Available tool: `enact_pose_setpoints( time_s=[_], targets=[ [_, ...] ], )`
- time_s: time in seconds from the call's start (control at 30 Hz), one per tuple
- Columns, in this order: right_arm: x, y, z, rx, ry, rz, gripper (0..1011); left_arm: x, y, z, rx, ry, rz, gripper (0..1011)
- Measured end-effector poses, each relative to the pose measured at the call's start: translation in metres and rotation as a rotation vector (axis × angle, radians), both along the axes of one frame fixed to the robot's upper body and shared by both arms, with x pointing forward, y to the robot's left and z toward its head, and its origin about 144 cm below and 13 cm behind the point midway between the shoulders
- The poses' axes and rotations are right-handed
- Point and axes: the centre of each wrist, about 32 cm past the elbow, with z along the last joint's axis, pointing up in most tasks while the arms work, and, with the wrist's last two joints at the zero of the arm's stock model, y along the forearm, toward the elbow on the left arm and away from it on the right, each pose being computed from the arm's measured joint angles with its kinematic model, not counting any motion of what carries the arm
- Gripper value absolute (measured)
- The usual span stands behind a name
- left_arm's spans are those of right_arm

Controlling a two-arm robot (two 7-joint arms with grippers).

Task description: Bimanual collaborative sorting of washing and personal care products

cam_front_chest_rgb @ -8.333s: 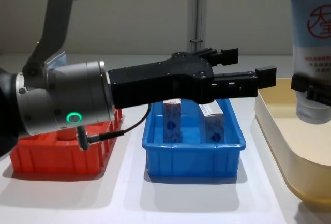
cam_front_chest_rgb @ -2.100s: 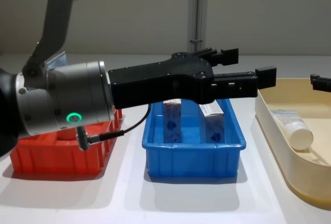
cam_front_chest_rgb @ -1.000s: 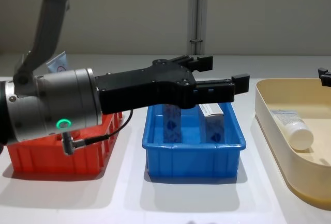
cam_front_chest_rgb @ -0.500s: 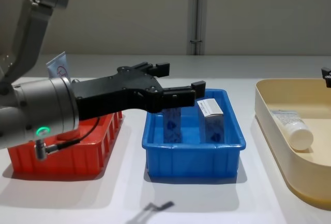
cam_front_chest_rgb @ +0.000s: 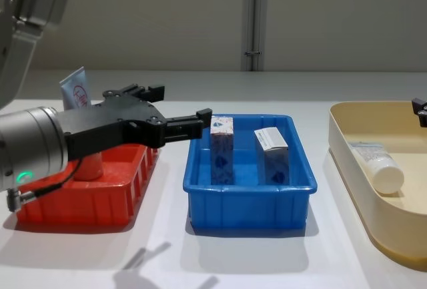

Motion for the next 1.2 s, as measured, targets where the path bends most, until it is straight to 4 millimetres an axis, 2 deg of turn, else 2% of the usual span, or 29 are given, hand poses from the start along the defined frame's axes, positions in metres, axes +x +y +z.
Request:
enact_pose_setpoints(
  time_s=[0.97, 1.2],
  targets=[
    [-0.002, 0.000, 0.000, -0.001, 0.001, 0.003, 1001, -0.021, 0.036, -0.007, 0.169, -0.124, 0.389, 1001],
    [-0.002, 0.000, 0.000, -0.001, 0.001, 0.003, 1001, -0.024, 0.040, -0.008, 0.189, -0.143, 0.434, 1001]
  ],
)
